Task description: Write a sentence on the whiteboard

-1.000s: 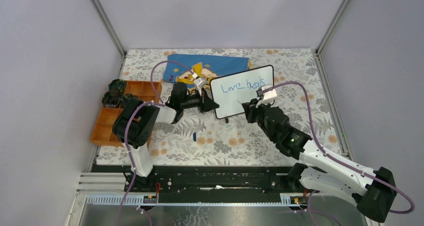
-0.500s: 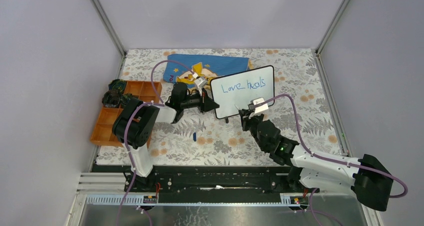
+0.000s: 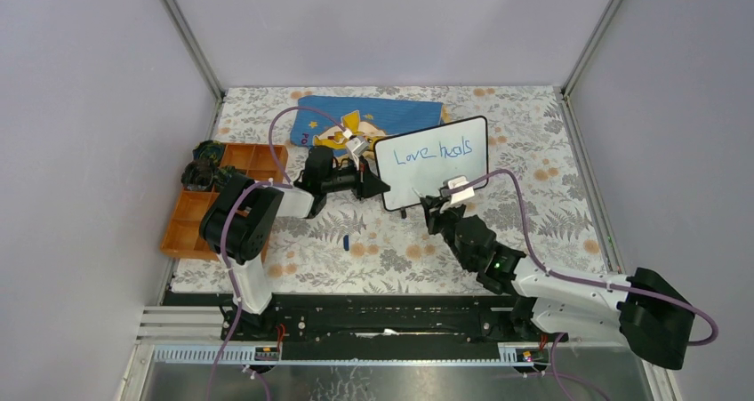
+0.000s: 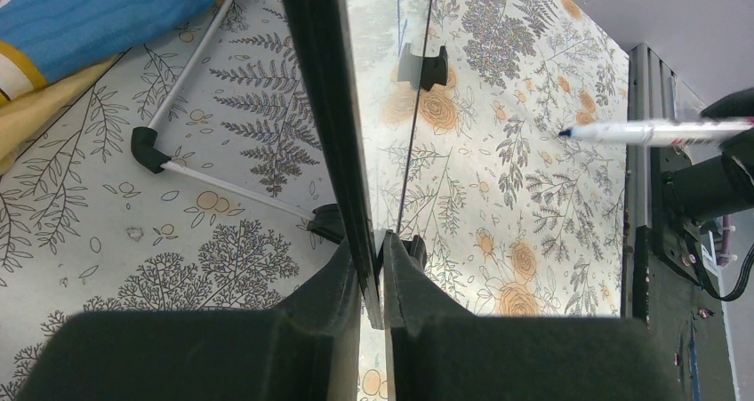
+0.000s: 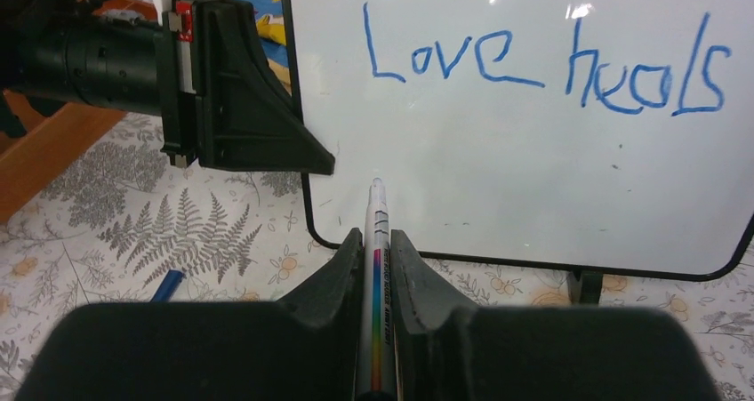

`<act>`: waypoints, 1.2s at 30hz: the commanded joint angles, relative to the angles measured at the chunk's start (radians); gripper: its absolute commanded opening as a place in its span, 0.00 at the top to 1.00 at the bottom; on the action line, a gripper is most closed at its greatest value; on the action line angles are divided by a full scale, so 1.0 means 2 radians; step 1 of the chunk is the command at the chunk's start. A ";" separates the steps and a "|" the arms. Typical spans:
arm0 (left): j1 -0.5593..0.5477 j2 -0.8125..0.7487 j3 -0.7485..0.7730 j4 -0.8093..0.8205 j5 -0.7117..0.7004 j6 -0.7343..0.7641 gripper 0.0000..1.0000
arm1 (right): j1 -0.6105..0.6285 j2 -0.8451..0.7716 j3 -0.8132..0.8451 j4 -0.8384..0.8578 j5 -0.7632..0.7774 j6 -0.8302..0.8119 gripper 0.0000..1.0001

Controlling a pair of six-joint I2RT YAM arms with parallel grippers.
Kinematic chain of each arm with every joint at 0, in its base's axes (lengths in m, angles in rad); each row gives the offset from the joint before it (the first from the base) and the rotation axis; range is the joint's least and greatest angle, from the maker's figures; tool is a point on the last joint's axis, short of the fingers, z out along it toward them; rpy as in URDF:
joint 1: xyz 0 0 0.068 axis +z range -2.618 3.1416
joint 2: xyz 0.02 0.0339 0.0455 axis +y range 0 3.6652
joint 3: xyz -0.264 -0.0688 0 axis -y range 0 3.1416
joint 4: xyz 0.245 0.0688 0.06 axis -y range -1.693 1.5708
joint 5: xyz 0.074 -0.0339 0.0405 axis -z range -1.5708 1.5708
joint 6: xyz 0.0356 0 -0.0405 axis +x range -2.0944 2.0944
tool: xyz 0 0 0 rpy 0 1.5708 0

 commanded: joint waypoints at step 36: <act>-0.011 0.027 -0.015 -0.101 -0.033 0.054 1.00 | -0.050 0.140 0.058 0.057 -0.011 0.105 1.00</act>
